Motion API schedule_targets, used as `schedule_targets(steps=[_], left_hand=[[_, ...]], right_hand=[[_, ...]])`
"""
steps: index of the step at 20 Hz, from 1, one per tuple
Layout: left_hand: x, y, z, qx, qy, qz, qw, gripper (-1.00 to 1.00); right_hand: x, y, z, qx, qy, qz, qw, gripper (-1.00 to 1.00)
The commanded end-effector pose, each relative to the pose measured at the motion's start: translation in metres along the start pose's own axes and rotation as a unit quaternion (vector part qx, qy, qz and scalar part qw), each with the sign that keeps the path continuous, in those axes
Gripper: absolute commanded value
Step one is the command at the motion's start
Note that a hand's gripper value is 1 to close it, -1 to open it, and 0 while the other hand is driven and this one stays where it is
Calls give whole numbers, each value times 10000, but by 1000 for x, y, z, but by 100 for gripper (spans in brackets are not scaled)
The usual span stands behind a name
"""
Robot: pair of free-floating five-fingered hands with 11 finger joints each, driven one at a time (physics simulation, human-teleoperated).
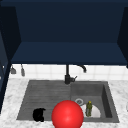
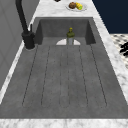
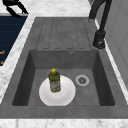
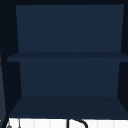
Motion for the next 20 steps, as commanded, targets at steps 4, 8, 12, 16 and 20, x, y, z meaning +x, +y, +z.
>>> schedule_targets(steps=[4, 8, 12, 16, 20], left_hand=[[0, 0, 0, 0, 0, 0, 10000, 0], [0, 0, 0, 0, 0, 0, 10000, 0], [0, 0, 0, 0, 0, 0, 10000, 0], [0, 0, 0, 0, 0, 0, 10000, 0], [0, 0, 0, 0, 0, 0, 10000, 0]], right_hand=[[2, -5, -8, -228, 423, 783, 9958, -100], [3, -10, -14, -360, 626, 963, 9927, -100], [3, -13, -16, -640, 818, 1186, 9875, -100], [0, -14, -15, -741, 918, 1469, 9821, -100], [1, -16, -15, -646, 997, 1667, 9788, -100]])
